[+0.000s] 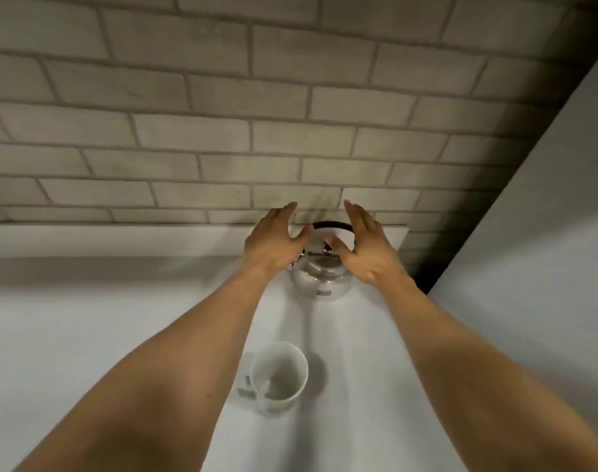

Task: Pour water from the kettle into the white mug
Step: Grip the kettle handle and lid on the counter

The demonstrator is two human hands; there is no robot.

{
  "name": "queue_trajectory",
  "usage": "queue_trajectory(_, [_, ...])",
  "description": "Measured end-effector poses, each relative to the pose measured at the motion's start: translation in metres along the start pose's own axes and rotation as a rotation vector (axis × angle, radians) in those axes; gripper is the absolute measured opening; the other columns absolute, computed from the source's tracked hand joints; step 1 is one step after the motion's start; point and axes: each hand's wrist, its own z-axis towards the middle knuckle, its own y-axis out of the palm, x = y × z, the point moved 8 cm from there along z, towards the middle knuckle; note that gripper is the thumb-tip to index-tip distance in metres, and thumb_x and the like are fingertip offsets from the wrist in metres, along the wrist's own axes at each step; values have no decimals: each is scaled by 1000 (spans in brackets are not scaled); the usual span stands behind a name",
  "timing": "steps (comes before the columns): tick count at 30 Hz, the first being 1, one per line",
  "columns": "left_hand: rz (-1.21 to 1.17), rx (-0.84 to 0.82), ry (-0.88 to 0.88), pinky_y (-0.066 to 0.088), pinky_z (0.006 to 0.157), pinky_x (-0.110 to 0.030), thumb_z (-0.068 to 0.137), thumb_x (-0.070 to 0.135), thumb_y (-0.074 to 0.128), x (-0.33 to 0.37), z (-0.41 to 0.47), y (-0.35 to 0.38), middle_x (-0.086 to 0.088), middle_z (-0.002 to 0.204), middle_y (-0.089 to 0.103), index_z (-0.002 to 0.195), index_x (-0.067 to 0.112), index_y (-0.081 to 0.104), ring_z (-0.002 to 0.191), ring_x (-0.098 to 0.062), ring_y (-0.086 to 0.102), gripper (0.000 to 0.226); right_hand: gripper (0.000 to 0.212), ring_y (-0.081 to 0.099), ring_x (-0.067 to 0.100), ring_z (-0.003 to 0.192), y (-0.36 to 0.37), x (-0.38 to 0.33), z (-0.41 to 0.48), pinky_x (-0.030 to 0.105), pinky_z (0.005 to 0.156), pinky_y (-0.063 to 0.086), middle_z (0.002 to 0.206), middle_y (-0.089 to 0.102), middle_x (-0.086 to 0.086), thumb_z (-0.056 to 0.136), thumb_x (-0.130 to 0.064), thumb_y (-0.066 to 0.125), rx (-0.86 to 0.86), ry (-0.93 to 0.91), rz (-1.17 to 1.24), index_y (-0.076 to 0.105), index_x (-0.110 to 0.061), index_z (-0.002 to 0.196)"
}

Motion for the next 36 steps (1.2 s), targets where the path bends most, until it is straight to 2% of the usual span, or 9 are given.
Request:
queue_trajectory(5, [8, -126, -54, 31, 122, -43, 107, 47, 47, -5, 20, 51, -5, 168, 34, 161, 29, 30, 155, -26, 30, 59, 81, 18, 24, 162, 30, 35, 36, 48, 124, 30, 177, 17, -1, 100, -55, 53, -41, 5, 86, 15, -29, 166])
queue_trajectory(10, [5, -187, -18, 32, 124, -41, 111, 28, 48, -1, 42, 77, -12, 165, 39, 161, 19, 33, 153, -31, 35, 53, 66, 39, 30, 150, 47, 47, 64, 41, 119, 36, 165, 40, 7, 103, -36, 58, -84, -107, 127, 34, -19, 161])
queue_trajectory(14, [-24, -124, 19, 41, 100, -24, 110, 17, 49, 0, 52, 82, -14, 138, 67, 145, 17, 58, 127, -32, 61, 36, 51, 62, 29, 122, 55, 48, 74, 39, 103, 48, 137, 64, 6, 103, -38, 56, -156, -179, 148, 51, -20, 150])
queue_trajectory(18, [-84, -37, 37, 30, 84, -1, 106, 9, 57, 2, 50, 76, -12, 126, 74, 134, 15, 69, 115, -28, 67, 31, 35, 66, 20, 113, 50, 46, 82, 30, 95, 47, 124, 72, -1, 103, -41, 54, -143, -207, 225, 66, -31, 134])
queue_trajectory(20, [-83, -53, 49, 31, 81, -2, 106, 10, 58, 5, 47, 73, -12, 122, 75, 133, 15, 70, 111, -27, 67, 30, 31, 65, 15, 108, 49, 45, 80, 18, 90, 44, 114, 71, -7, 103, -38, 55, -162, -217, 243, 68, -31, 130])
queue_trajectory(23, [-104, -92, 81, 38, 79, -13, 107, 16, 56, 15, 41, 66, -10, 117, 73, 133, 19, 70, 106, -23, 65, 30, 26, 63, 12, 100, 34, 43, 72, -1, 78, 37, 104, 64, -13, 102, -33, 58, -136, -237, 242, 70, -25, 125])
queue_trajectory(29, [-129, -57, 122, 40, 78, -6, 106, 20, 59, 57, 8, 30, -4, 109, 72, 129, 21, 72, 102, -19, 66, 27, 27, 67, 11, 100, -26, 19, 38, 13, 82, 46, 111, 75, -9, 96, -39, 63, -34, -277, 274, 74, -30, 119])
queue_trajectory(32, [-133, 59, 165, 52, 94, -25, 101, 26, 67, 75, -21, 4, -8, 128, 70, 136, 17, 66, 114, -24, 68, 36, 28, 71, 9, 104, -57, 4, 15, 27, 92, 55, 112, 78, -12, 92, -43, 67, -1, -286, 305, 77, -32, 116])
queue_trajectory(36, [-70, 211, 287, 57, 90, -41, 97, 35, 72, 87, -89, -16, -4, 126, 63, 132, 18, 67, 113, -24, 64, 39, 30, 73, 3, 103, -85, -6, -18, 31, 94, 58, 109, 79, -16, 90, -47, 69, -5, -317, 325, 78, -34, 115])
